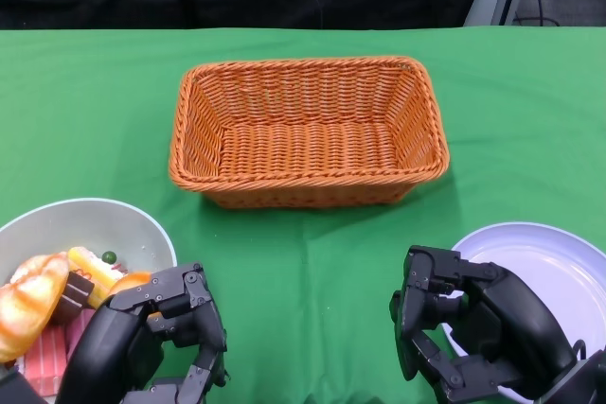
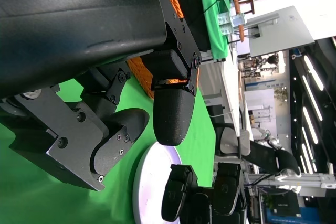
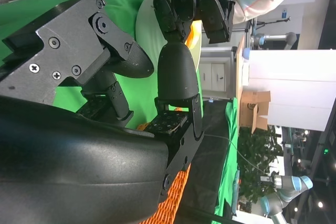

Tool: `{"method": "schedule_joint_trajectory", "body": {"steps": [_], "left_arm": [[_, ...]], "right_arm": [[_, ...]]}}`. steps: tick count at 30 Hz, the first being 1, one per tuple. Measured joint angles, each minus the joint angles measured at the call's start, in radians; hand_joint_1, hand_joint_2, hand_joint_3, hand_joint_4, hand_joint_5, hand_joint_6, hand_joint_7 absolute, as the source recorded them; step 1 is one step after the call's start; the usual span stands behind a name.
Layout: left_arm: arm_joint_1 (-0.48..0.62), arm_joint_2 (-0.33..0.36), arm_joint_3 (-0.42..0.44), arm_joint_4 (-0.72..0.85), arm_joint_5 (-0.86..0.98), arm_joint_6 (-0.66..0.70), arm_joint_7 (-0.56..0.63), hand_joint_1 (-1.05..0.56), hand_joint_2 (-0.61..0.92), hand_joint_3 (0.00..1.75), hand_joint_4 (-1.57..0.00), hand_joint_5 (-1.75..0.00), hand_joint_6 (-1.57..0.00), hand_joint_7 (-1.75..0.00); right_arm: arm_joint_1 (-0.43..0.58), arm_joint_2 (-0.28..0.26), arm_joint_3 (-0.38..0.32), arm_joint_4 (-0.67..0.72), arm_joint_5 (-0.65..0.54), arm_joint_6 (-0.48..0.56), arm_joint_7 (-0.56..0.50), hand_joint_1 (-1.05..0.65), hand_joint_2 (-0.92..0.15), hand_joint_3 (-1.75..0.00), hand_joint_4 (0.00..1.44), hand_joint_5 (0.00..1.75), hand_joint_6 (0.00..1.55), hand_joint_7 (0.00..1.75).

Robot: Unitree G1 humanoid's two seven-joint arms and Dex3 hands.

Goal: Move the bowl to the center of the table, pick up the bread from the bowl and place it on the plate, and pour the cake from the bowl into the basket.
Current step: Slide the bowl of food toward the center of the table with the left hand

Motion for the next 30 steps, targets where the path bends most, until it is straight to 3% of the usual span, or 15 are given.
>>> {"method": "schedule_joint_trajectory", "body": {"steps": [30], "left_arm": [[-0.029, -0.008, -0.009, 0.048, 0.015, -0.044, 0.001, -0.05, 0.49, 1.28, -0.85, -1.75, -0.76, -1.58]], "right_arm": [[-0.007, 0.005, 0.000, 0.044, 0.005, -0.023, 0.022, -0.11, -0.52, -1.22, 0.80, 1.75, 0.66, 1.54]]}}
